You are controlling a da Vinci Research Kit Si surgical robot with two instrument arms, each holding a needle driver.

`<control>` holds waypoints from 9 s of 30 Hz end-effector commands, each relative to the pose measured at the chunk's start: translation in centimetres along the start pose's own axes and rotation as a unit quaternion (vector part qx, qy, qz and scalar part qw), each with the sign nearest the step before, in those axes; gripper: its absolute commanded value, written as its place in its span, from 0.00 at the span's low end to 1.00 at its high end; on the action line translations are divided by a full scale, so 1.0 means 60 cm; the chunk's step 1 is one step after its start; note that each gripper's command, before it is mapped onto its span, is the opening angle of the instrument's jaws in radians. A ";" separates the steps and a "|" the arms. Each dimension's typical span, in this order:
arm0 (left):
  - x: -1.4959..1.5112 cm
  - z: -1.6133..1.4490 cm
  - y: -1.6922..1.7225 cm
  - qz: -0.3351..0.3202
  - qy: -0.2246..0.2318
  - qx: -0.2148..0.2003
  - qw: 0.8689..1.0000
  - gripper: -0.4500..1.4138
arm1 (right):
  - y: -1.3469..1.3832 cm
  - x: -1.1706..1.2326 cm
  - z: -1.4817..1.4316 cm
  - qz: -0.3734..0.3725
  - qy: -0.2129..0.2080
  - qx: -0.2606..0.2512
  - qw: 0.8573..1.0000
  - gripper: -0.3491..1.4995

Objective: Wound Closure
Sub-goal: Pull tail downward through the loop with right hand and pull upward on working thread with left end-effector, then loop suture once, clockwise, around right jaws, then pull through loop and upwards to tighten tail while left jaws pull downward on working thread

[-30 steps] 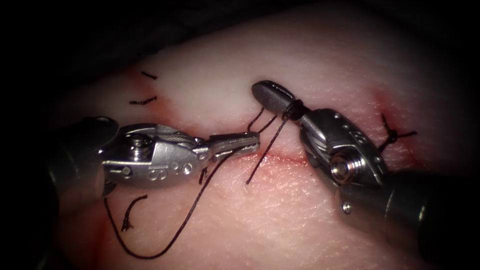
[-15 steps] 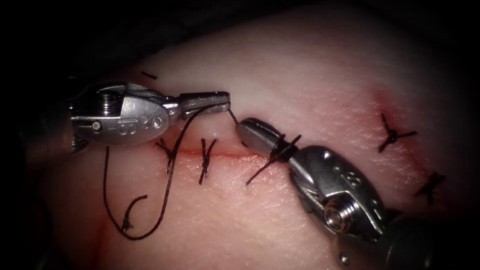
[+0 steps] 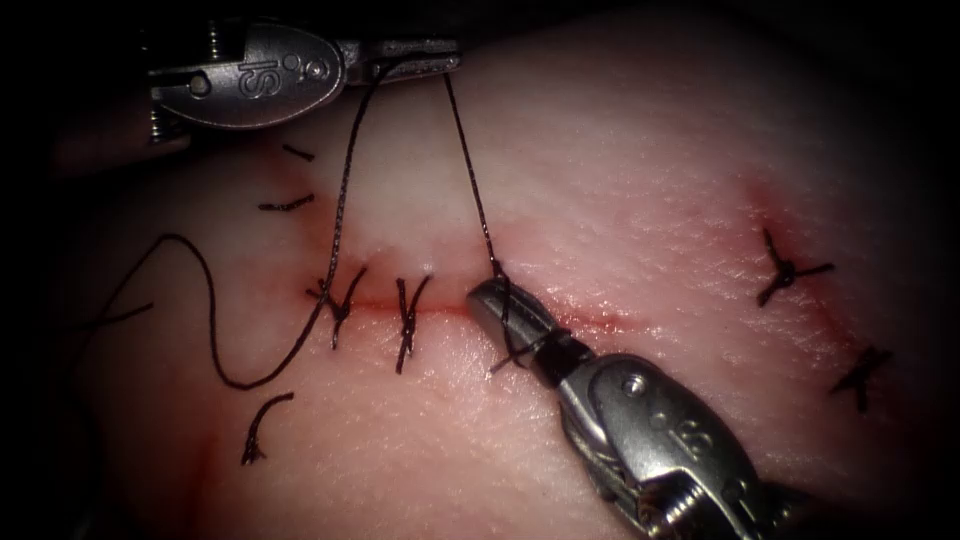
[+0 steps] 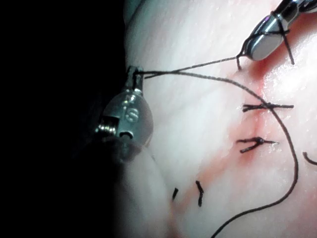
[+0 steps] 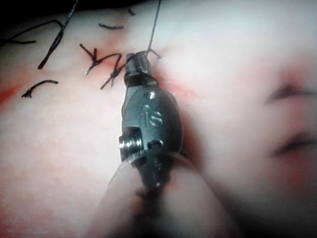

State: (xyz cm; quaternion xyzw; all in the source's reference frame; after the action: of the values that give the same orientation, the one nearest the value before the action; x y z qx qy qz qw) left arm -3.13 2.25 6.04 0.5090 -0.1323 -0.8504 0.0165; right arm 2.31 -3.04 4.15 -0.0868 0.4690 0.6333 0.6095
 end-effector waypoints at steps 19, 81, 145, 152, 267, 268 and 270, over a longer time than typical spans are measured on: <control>-0.0148 0.0107 -0.0057 -0.034 -0.016 -0.011 0.999 0.00 | -0.0023 -0.0022 0.0008 -0.042 -0.020 -0.001 0.999 0.00; -0.0194 0.0184 -0.0138 -0.040 0.027 0.020 0.999 0.00 | -0.0102 -0.0132 -0.0105 -0.146 -0.064 0.031 0.987 0.00; 0.0248 -0.0206 0.0141 -0.085 0.211 -0.221 0.948 0.00 | -0.0077 0.0035 0.0204 -0.076 -0.145 0.427 0.889 0.00; 0.0213 -0.0171 0.0171 -0.072 0.207 -0.215 0.952 0.00 | -0.0078 0.0042 0.0212 -0.017 -0.124 0.458 0.880 0.00; 0.0275 -0.0258 0.0454 -0.071 0.143 -0.300 0.940 0.00 | 0.0105 0.0110 0.0252 -0.192 -0.231 0.636 0.711 0.00; 0.0275 -0.0258 0.0454 -0.071 0.143 -0.300 0.940 0.00 | 0.0105 0.0110 0.0252 -0.192 -0.231 0.636 0.711 0.00; 0.0291 -0.0276 0.0468 -0.069 0.153 -0.317 0.934 0.00 | 0.0111 0.0111 0.0253 -0.198 -0.225 0.637 0.710 0.00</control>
State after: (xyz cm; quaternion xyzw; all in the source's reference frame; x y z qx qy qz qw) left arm -2.75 -1.24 4.39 0.6105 0.1948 -0.7550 0.1388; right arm 2.17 -1.49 4.85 0.3746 0.5827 0.0486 0.7196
